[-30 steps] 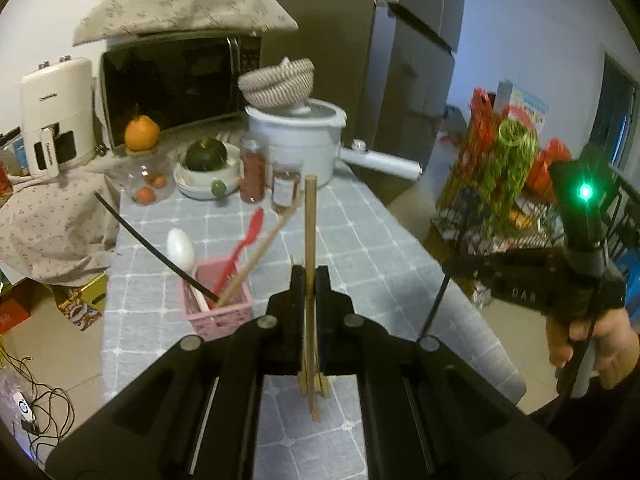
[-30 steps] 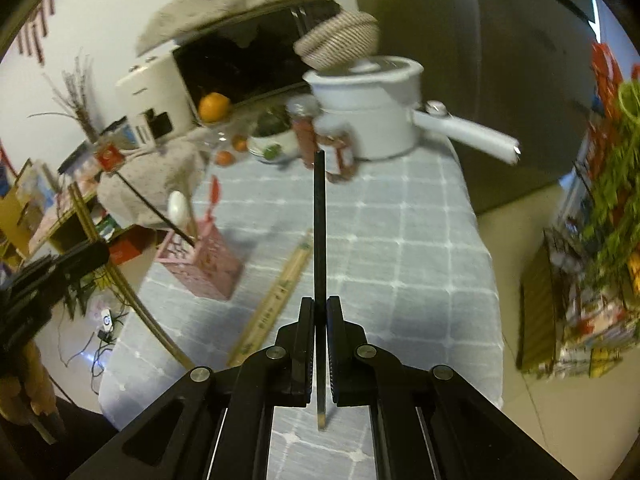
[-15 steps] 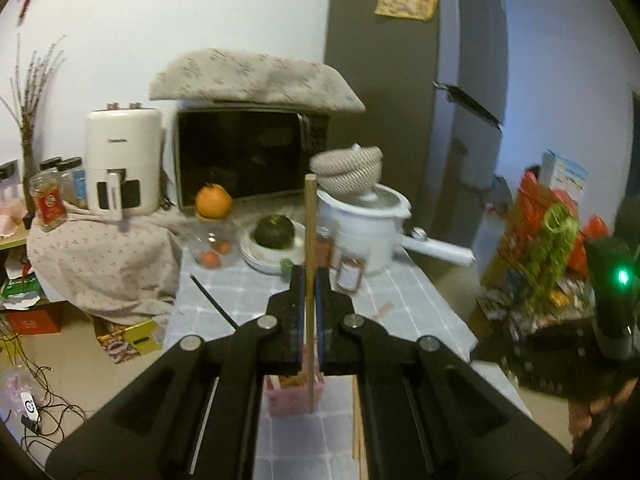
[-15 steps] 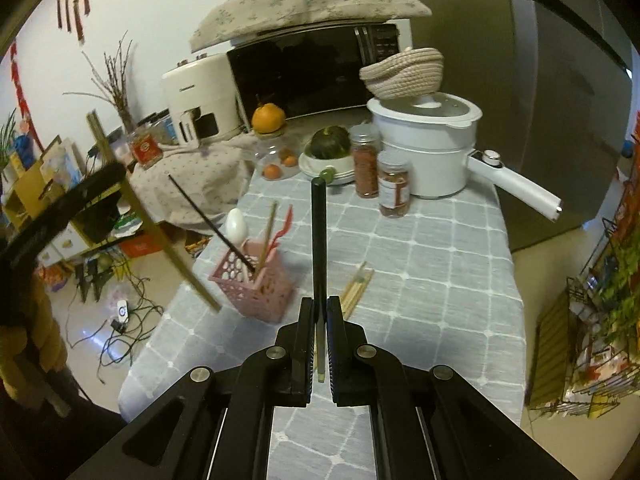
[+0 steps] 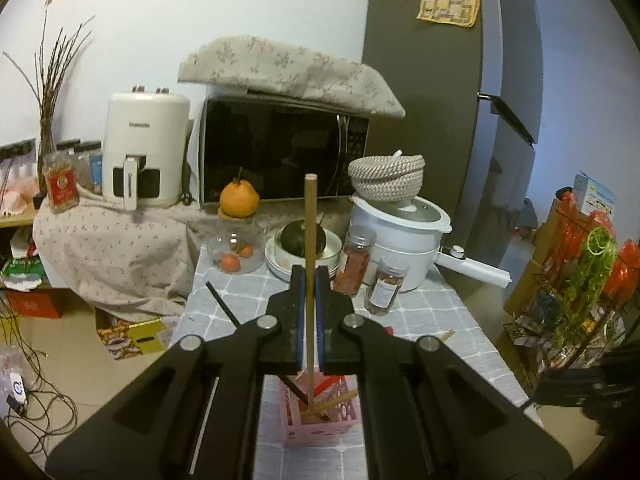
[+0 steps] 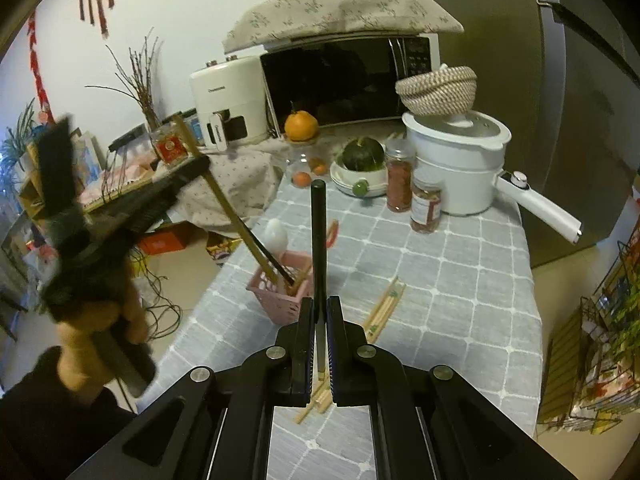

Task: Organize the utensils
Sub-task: 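Lower the wooden chopstick into the pink basket and open the left tool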

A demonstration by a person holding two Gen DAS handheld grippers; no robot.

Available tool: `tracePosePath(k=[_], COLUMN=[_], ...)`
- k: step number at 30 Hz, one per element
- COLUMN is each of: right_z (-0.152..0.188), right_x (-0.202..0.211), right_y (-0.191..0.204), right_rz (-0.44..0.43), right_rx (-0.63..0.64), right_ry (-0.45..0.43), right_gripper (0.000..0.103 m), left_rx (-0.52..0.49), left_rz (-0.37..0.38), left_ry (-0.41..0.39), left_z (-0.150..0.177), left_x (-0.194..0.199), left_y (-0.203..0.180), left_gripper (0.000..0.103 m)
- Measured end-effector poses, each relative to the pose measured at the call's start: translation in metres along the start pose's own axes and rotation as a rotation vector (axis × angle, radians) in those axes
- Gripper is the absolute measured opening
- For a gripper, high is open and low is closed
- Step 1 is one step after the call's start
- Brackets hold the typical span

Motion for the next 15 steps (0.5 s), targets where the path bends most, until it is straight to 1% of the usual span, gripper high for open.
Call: tracePosePath(k=[4, 7, 10, 14, 15], right_z=[-0.009, -0.019, -0.029, -0.042, -0.045], right_x=[0.003, 0.003, 0.002, -0.003, -0.004], right_y=[0.011, 0.018, 0.022, 0.027, 0.028], right_rz=[-0.019, -0.030, -0.035, -0.045, -0.047], right_rx=[0.016, 0.018, 0.013, 0.007, 0.007], right_ry=[-0.030, -0.058, -0.083, -0.114, -0.120], right_gripper=[0.005, 0.006, 0.006, 0.005, 0.005], left_rx=[-0.016, -0.039, -0.039, -0.015, 0.000], left_rz=[-0.008, -0.017, -0.007, 0.022, 0.039], left_ry=[0.012, 0.061, 0.126, 0.175, 0.186], left_z=[0.007, 0.019, 0.031, 0.041, 0.042], left_x=[-0.011, -0.024, -0.036, -0.045, -0.046], left_y=[0.000, 0.000, 0.002, 0.004, 0.005], left_gripper=[0.005, 0.005, 0.005, 0.005, 0.005])
Point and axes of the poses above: each gripper's, at about its wrist camera, not at the fingertips, and x roughly against the way its jaws point, y to its left, z to its underside, the point moved 10 cm from there along -x, roughly the way its jaws point, and after that the axes turned 7 degrees about -z, right-handed, at the moved point
